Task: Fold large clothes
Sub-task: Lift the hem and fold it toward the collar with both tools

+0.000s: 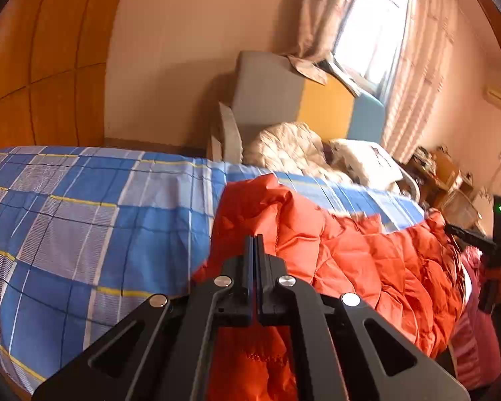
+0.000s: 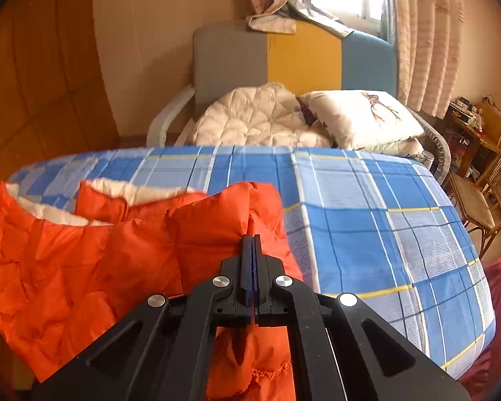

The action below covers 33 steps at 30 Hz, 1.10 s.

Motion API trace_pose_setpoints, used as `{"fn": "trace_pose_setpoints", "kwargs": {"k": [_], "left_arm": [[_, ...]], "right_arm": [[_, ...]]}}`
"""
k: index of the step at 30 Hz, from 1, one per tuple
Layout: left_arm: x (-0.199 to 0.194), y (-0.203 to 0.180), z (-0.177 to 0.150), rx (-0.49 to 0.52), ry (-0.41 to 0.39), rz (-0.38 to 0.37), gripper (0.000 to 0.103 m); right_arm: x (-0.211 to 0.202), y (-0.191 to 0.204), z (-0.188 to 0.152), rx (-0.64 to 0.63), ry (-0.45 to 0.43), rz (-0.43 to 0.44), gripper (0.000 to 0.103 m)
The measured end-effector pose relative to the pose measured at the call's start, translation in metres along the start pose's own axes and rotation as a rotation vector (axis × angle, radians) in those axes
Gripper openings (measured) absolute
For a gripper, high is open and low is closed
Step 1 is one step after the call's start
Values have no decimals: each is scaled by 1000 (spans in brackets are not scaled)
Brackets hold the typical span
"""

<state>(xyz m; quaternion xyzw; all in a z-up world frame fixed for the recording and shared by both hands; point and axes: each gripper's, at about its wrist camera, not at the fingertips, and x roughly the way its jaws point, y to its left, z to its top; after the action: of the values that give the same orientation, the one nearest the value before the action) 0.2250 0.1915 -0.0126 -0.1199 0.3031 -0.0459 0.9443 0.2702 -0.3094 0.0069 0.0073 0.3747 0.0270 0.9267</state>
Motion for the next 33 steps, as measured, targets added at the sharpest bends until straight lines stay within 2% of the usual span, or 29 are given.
{"fn": "trace_pose_setpoints", "kwargs": {"k": [4,8,13,19,25,27,28,29,30,32,33], "left_arm": [[29,3,14,-22,21,55,0],[75,7,18,-44,87,126,0],[131,12,10,-40,185,192,0],[172,13,-8,-14,256,249,0],[184,17,-20,-33,271,277,0],[182,16,-17,-39,281,281,0],[179,16,-15,-51,286,284,4],[173,16,-12,-72,275,304,5],[163,16,-9,-92,258,292,6],[144,7,-2,-85,205,288,16],[135,2,1,-74,179,281,30]], "right_arm": [[25,1,11,20,8,-55,0],[59,2,15,34,37,-130,0],[96,3,10,41,87,-200,0],[135,9,-7,33,154,-243,0],[159,6,-15,52,216,-264,0],[156,5,-13,56,219,-256,0],[152,3,-12,75,218,-246,0],[145,-1,-10,106,212,-236,0],[139,-4,-8,130,210,-229,0],[120,-6,-4,167,177,-229,0],[111,-5,-1,175,158,-225,1]]}}
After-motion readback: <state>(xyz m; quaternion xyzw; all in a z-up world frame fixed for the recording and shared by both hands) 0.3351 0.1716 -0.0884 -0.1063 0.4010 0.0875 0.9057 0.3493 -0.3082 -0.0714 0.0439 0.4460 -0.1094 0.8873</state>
